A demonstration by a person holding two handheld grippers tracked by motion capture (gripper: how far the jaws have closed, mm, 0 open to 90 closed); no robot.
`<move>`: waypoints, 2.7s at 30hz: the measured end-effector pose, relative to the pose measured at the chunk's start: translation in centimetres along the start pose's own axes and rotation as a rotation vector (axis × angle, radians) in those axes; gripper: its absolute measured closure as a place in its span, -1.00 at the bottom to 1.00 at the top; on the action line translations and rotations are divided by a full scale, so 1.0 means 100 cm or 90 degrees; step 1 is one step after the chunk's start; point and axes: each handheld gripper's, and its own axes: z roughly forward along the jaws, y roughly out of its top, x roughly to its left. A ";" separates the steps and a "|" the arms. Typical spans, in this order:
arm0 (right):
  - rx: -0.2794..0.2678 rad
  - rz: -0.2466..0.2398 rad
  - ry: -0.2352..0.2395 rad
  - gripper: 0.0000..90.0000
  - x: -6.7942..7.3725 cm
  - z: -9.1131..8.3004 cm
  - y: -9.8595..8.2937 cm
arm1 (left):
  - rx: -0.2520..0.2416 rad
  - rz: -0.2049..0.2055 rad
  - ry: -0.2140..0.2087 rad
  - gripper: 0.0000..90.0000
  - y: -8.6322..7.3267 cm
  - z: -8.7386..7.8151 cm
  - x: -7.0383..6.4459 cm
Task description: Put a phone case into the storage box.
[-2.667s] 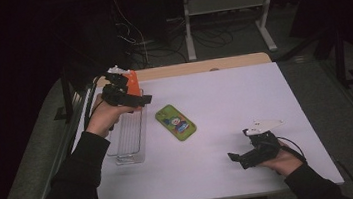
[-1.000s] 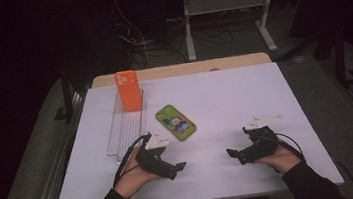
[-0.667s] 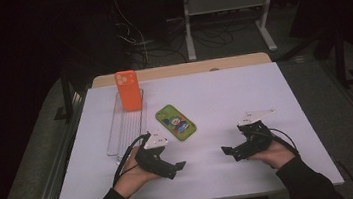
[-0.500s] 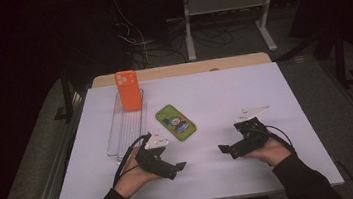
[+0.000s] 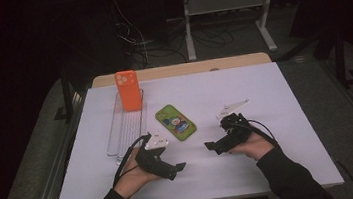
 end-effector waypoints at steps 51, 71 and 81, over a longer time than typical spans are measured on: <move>0.088 0.001 -0.084 -0.96 0.006 0.128 0.077 | -0.010 -0.016 -0.002 -1.00 -0.001 0.000 -0.001; 0.101 -0.012 -0.114 -0.69 0.014 0.132 0.074 | -0.003 -0.010 -0.001 -1.00 0.000 -0.001 0.001; 0.101 -0.006 -0.116 -0.65 0.016 0.131 0.074 | -0.003 -0.011 -0.001 -1.00 0.000 -0.001 0.001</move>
